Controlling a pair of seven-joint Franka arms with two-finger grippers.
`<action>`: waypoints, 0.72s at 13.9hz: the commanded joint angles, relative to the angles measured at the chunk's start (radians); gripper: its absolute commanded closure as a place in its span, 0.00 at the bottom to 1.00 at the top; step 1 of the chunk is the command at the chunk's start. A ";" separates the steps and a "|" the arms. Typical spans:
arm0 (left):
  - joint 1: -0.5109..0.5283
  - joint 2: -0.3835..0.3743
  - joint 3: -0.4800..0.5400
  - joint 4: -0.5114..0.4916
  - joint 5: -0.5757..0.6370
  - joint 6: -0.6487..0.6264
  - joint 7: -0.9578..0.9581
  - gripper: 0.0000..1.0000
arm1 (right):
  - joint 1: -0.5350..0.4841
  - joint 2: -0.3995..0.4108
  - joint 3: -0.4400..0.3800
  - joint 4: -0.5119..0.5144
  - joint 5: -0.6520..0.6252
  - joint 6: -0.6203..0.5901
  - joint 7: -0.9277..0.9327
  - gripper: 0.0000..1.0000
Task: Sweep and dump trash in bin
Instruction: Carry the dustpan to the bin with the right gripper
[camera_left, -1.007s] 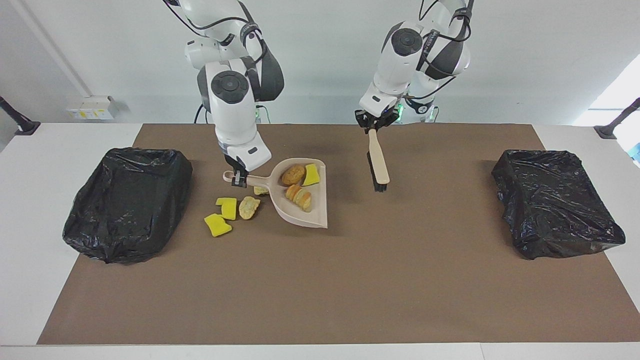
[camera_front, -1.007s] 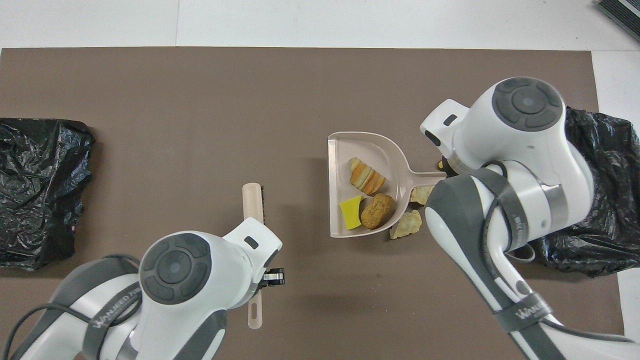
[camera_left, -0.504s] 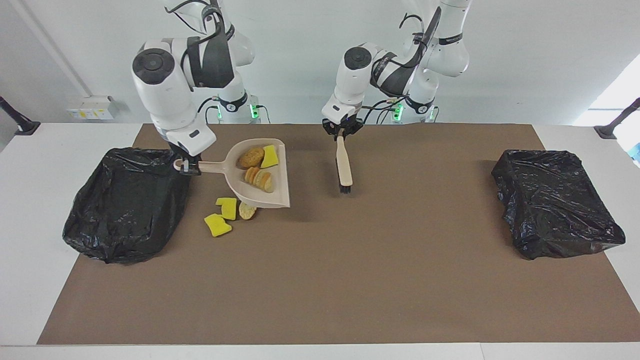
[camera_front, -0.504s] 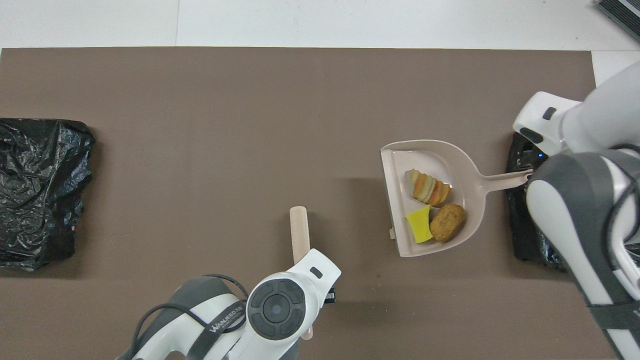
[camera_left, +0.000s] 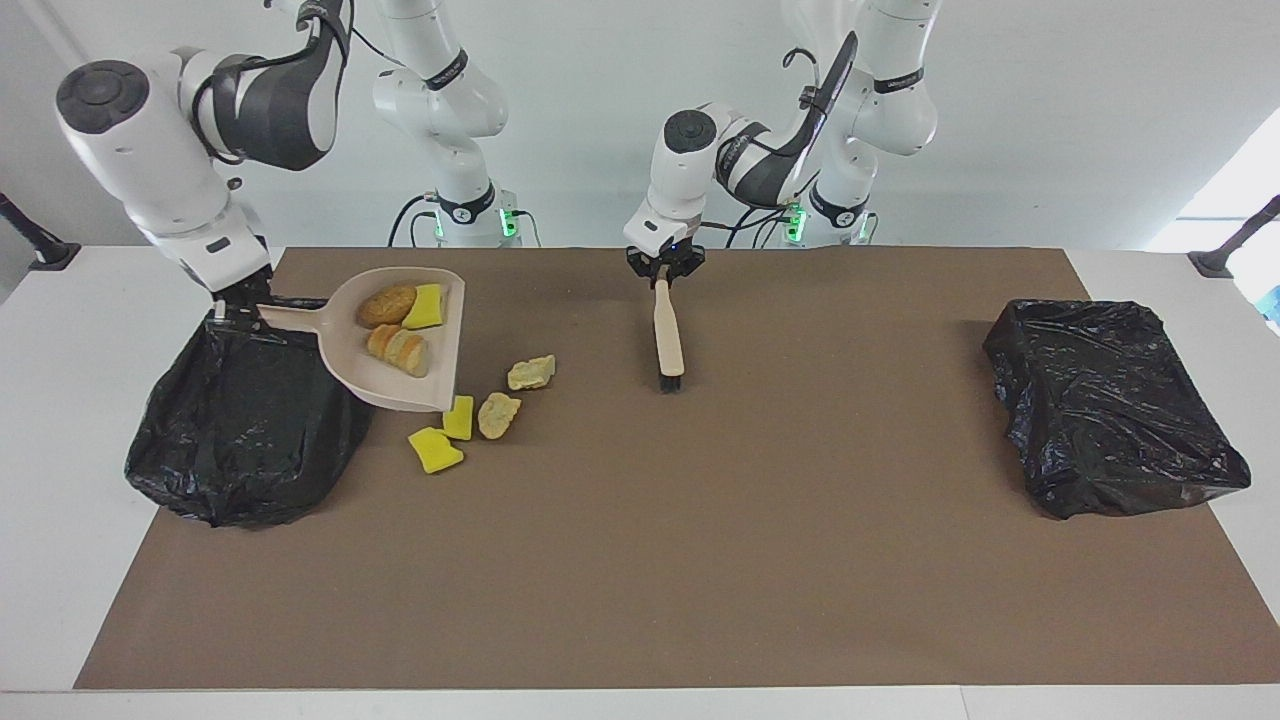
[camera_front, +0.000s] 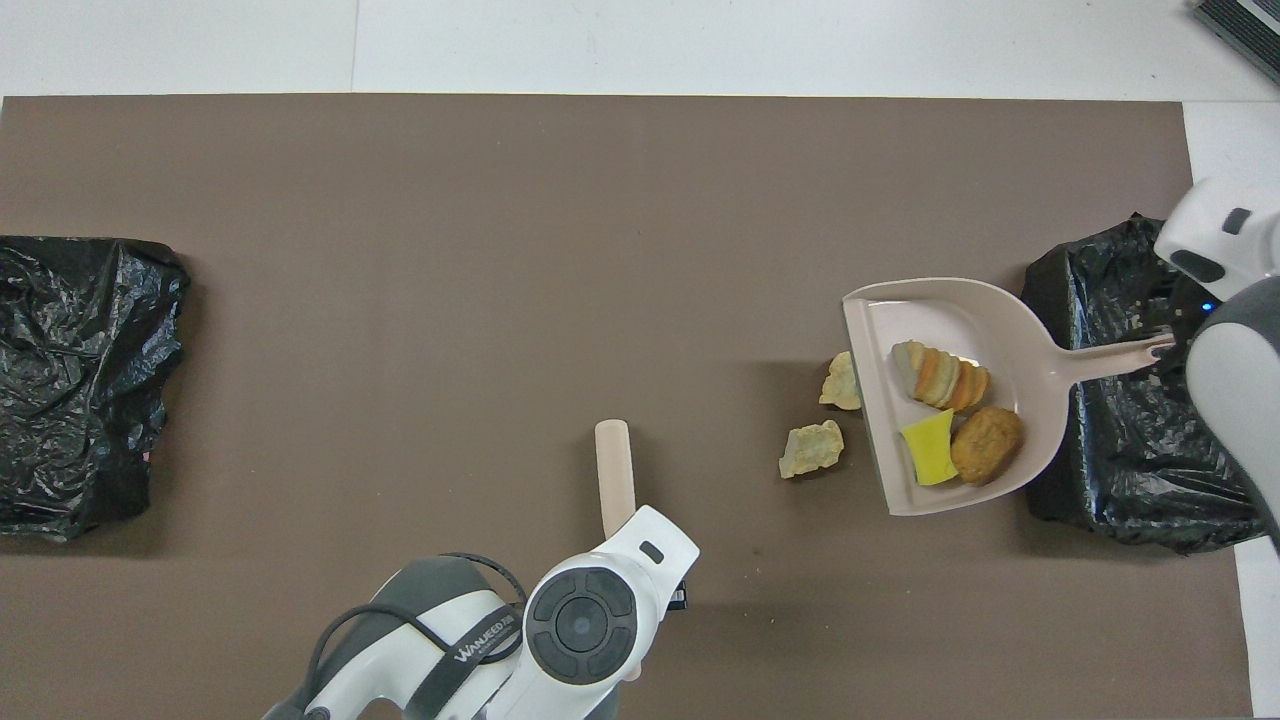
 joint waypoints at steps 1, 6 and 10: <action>-0.027 0.014 0.016 -0.023 0.014 0.030 -0.008 0.76 | -0.093 -0.003 0.010 0.010 -0.064 0.072 -0.025 1.00; 0.002 -0.008 0.023 0.001 0.016 0.004 -0.008 0.00 | -0.181 -0.004 0.008 0.006 -0.228 0.158 -0.064 1.00; 0.108 -0.016 0.025 0.075 0.065 -0.064 -0.007 0.00 | -0.115 -0.016 0.017 -0.019 -0.477 0.158 0.077 1.00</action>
